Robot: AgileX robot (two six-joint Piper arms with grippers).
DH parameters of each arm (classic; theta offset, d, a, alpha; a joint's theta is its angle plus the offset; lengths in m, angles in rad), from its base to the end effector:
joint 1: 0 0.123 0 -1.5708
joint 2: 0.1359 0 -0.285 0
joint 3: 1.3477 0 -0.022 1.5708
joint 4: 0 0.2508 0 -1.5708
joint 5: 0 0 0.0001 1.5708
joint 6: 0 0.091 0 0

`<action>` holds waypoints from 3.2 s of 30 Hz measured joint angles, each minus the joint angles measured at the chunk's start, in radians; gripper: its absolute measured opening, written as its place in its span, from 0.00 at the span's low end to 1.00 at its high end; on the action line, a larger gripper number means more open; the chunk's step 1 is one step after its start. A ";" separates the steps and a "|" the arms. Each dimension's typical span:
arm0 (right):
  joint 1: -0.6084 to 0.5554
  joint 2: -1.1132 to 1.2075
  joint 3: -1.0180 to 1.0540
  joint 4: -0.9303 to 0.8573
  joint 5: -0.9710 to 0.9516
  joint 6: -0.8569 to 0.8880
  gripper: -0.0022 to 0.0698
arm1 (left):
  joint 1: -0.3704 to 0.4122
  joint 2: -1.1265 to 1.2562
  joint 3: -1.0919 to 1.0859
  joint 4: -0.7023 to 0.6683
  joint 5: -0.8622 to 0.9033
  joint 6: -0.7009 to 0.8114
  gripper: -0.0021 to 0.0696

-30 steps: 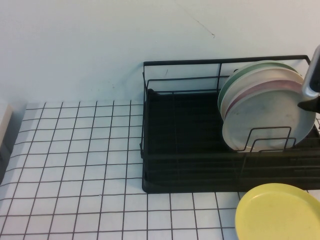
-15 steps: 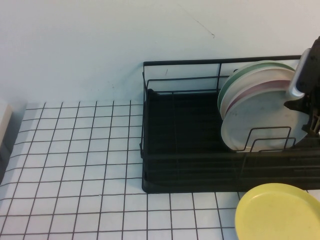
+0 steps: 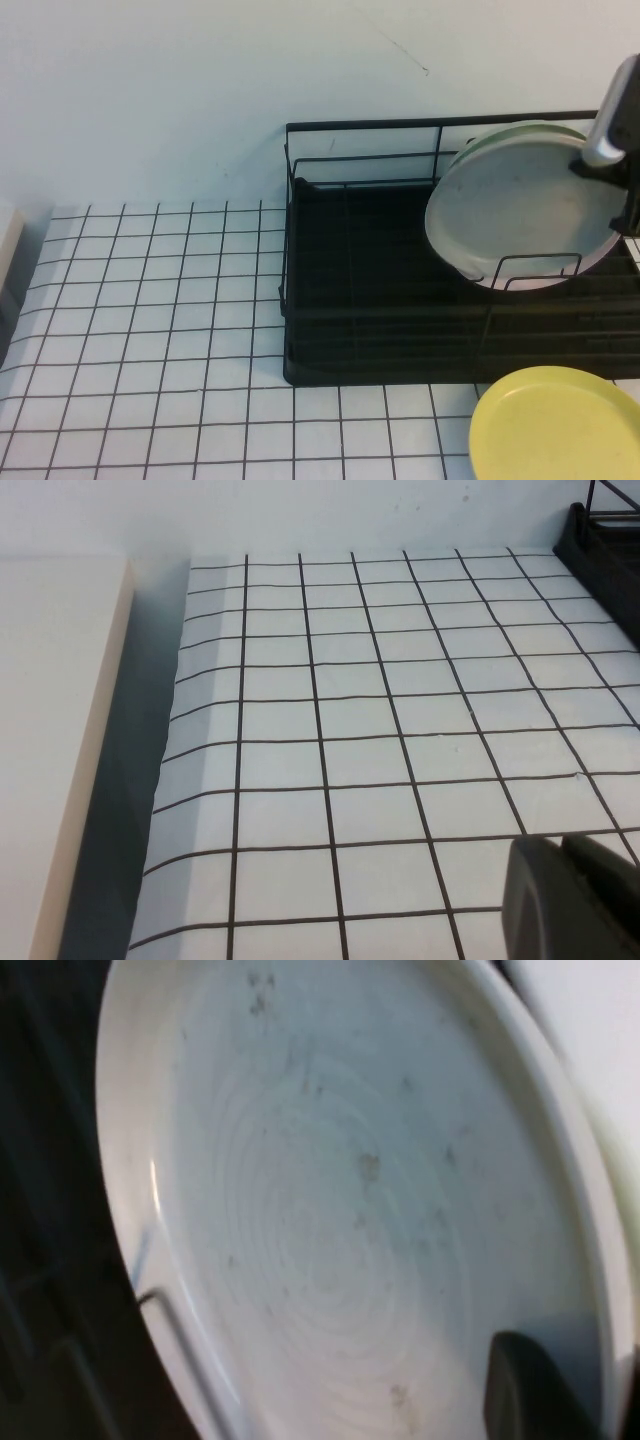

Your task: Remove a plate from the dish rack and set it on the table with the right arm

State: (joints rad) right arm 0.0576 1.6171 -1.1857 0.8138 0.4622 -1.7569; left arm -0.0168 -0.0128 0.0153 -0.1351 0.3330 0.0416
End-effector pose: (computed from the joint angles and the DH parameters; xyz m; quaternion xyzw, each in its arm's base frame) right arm 0.3601 0.0504 0.2856 -0.5094 0.7319 -0.0619 0.4483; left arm 0.0533 -0.0049 0.1789 -0.0138 0.7882 -0.0490 0.6134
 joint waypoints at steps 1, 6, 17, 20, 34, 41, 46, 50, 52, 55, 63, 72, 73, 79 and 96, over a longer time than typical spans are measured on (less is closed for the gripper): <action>0.000 -0.028 -0.008 0.007 0.007 0.002 0.16 | 0.000 0.000 0.000 0.000 0.000 0.000 0.02; 0.000 -0.204 -0.037 0.068 0.018 0.086 0.15 | 0.000 0.000 0.000 0.000 0.000 0.000 0.02; -0.011 -0.492 -0.045 -0.300 0.459 0.944 0.15 | 0.000 0.000 0.000 0.000 0.000 0.000 0.02; -0.011 -0.492 0.035 -0.457 0.587 1.107 0.15 | 0.000 0.000 0.000 0.000 0.000 0.004 0.02; -0.013 -0.329 0.420 -0.557 0.346 1.342 0.15 | 0.000 0.000 0.000 0.000 0.000 0.004 0.02; -0.013 -0.274 0.420 -0.525 0.328 1.348 0.20 | 0.000 0.000 0.000 0.000 0.000 0.004 0.02; -0.013 -0.262 0.420 -0.533 0.326 1.350 0.44 | 0.000 0.000 0.000 0.000 0.000 0.004 0.02; -0.013 -0.262 0.416 -0.564 0.330 1.352 0.54 | 0.000 0.000 0.000 0.000 0.000 0.004 0.02; -0.013 -0.262 0.398 -0.604 0.361 1.356 0.55 | 0.000 0.000 0.000 0.000 0.000 0.004 0.02; -0.013 -0.269 0.340 -0.660 0.417 1.363 0.55 | 0.000 0.000 0.000 0.000 0.000 0.004 0.02; -0.013 -0.546 0.208 -0.763 0.437 1.363 0.11 | 0.000 0.000 0.000 0.000 0.000 0.001 0.02; -0.013 -1.012 0.292 -0.830 0.357 1.367 0.03 | 0.000 0.000 0.000 0.000 0.000 0.001 0.02; -0.013 -1.053 0.316 -0.832 0.344 1.367 0.03 | 0.000 0.000 0.000 0.000 0.000 0.001 0.02; -0.013 -1.196 0.435 -0.833 0.351 1.367 0.03 | 0.000 0.000 0.000 0.000 0.000 0.001 0.02; -0.015 -1.325 0.650 -0.920 0.287 1.485 0.03 | 0.000 0.000 0.000 0.000 0.000 0.004 0.02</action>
State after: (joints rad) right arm 0.0429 0.2924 -0.5352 -0.1067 0.7488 -0.2715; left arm -0.0168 -0.0128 0.0153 -0.1351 0.3330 0.0459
